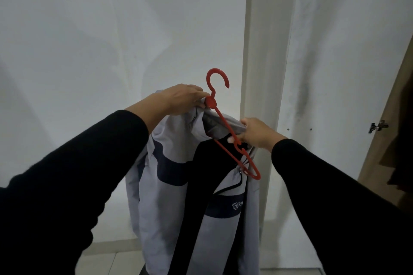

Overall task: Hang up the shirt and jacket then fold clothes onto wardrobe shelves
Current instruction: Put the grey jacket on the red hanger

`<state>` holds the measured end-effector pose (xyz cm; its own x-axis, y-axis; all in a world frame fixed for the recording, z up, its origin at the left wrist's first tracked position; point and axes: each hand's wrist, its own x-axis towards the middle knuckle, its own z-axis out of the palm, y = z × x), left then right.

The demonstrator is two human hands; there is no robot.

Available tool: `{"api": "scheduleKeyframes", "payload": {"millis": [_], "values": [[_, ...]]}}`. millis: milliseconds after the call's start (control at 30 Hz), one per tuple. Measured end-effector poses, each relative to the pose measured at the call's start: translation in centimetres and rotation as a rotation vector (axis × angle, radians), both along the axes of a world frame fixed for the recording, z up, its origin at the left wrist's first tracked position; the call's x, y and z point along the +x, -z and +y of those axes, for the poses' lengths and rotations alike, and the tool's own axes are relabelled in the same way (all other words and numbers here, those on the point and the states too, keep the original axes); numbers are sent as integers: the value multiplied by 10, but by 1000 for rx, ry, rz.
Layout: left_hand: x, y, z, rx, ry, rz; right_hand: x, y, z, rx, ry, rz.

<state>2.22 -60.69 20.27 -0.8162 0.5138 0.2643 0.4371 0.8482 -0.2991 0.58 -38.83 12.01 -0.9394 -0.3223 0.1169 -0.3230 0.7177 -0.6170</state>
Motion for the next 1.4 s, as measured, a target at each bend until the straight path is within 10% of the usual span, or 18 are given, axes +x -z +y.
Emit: {"api": "scheduleKeyframes", "payload": {"millis": [400,633,900,1400], "values": [[-4,5,4,-20,46,-28,-7,30,9,126,471,-45],[-9,4,2,54,13,-95,-8,38,18,233,419,-31],[-6,-3,2,440,7,-256,-5,33,35,0,206,-503],[-14,24,-15,-5,-228,139,6,-22,13,-31,306,-38]]}}
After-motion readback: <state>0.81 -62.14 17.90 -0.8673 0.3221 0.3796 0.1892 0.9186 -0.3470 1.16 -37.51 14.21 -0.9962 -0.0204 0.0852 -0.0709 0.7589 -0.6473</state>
